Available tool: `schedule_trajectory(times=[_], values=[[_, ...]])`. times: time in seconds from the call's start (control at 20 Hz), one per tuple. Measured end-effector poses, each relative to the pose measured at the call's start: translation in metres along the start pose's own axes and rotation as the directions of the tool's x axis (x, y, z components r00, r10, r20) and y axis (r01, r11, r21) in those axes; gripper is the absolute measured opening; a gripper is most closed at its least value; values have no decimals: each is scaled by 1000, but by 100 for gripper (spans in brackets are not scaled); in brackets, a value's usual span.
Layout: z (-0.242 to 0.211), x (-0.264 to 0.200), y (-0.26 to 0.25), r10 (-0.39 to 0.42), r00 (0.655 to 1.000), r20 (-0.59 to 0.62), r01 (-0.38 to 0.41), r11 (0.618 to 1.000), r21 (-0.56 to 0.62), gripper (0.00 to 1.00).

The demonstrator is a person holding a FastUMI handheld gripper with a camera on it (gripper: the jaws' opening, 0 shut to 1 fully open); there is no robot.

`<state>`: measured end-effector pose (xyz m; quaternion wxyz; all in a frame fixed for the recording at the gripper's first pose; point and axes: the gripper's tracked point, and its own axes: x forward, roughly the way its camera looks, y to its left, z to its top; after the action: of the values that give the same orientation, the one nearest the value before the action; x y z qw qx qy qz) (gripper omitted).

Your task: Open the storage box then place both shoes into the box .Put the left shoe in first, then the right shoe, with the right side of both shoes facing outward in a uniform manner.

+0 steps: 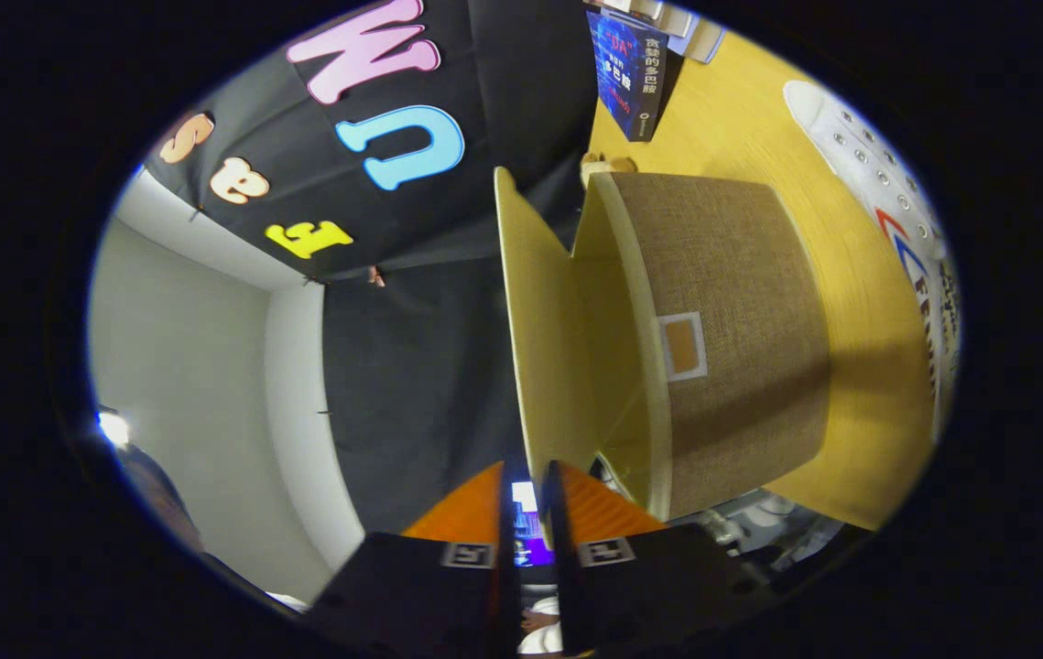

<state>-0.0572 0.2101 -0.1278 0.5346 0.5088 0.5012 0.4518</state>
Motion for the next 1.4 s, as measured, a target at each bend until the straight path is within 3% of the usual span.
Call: schedule_trajectory(times=[0.05,0.15,0.65,1.0,1.4], values=[[-6,5,0,-19,1000,0,19,1000,-11,7],[-13,7,14,-14,1000,-17,13,999,-31,5],[-27,64,89,-75,997,14,76,986,-149,5],[-43,145,138,-102,995,18,103,972,-212,5],[-65,234,146,-142,990,-6,138,969,-204,5]])
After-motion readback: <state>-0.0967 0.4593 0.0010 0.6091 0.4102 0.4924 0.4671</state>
